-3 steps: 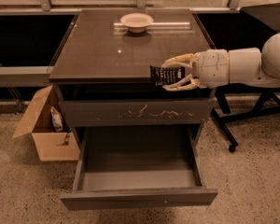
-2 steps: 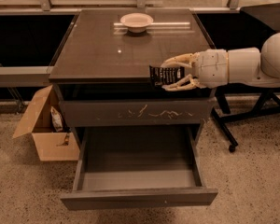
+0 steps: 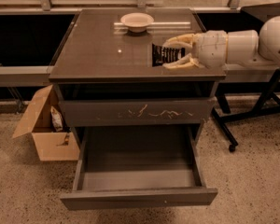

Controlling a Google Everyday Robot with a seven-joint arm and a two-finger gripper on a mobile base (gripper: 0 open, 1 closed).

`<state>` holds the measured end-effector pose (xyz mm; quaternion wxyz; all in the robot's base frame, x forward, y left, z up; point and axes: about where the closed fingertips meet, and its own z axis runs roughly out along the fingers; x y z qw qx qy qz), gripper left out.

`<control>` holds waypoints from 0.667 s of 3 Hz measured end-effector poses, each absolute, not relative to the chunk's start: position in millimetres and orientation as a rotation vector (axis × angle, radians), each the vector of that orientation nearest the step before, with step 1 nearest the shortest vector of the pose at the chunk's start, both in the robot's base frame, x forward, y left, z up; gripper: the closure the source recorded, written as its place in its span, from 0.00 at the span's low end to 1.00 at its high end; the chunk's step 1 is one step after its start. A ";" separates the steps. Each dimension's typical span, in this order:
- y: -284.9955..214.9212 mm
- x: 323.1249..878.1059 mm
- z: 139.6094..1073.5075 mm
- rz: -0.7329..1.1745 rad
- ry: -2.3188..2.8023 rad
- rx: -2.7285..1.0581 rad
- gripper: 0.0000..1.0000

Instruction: Pick rxbar chocolate from middle drawer and place on counter

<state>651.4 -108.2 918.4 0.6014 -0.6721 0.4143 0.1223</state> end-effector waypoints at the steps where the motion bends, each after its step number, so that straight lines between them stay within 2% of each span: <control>1: -107.3 691.3 930.6 0.304 0.966 -1.529 1.00; 2: -108.6 730.8 952.4 0.282 0.982 -1.497 0.83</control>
Offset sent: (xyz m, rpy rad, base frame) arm 0.1357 -0.0155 0.0698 0.0594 -0.0074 -0.0994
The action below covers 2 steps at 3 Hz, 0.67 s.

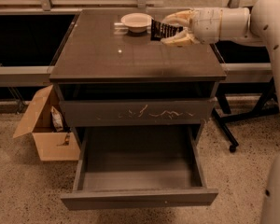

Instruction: Pick rxbar chocolate from middle drawer and place on counter

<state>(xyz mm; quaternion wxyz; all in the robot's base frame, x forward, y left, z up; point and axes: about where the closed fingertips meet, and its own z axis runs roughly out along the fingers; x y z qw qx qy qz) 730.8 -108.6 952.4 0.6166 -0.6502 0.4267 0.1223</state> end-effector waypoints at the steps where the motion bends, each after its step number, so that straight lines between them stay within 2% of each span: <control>1: -106.9 751.8 961.2 0.288 0.988 -1.476 0.62; 2: -110.4 755.2 970.6 0.270 0.980 -1.464 0.38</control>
Offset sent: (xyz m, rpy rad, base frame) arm 0.0187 0.0014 0.0078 0.0162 0.0046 -0.0079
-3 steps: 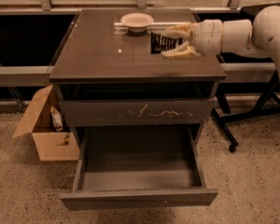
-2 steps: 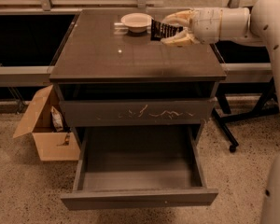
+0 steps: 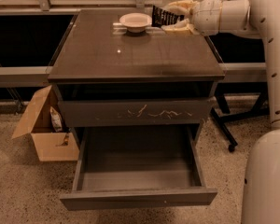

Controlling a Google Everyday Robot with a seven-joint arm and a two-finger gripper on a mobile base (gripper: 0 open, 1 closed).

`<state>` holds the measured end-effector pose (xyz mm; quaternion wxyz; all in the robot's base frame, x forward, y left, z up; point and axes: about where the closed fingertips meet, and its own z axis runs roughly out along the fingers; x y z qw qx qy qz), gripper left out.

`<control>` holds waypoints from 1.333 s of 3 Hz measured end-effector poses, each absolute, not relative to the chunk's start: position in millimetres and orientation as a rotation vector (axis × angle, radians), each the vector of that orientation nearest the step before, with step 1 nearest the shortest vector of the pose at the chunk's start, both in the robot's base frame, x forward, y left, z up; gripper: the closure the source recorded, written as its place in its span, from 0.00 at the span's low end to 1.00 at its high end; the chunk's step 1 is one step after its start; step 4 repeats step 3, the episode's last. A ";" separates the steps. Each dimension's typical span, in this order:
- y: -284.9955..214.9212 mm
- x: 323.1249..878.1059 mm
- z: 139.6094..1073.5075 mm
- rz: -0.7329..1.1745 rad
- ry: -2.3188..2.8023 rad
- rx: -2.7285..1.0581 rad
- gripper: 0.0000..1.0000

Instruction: Pick rxbar chocolate from middle drawer and place on counter

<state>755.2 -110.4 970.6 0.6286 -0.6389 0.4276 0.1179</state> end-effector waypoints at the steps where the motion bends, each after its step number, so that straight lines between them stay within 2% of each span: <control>1: -110.3 755.3 970.6 0.270 0.980 -1.464 0.14; 2: -110.3 755.3 970.6 0.270 0.980 -1.464 0.00; 4: -110.3 755.3 970.6 0.270 0.980 -1.464 0.00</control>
Offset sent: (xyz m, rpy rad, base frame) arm 0.0000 0.0000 0.0000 0.0000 0.0000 0.0000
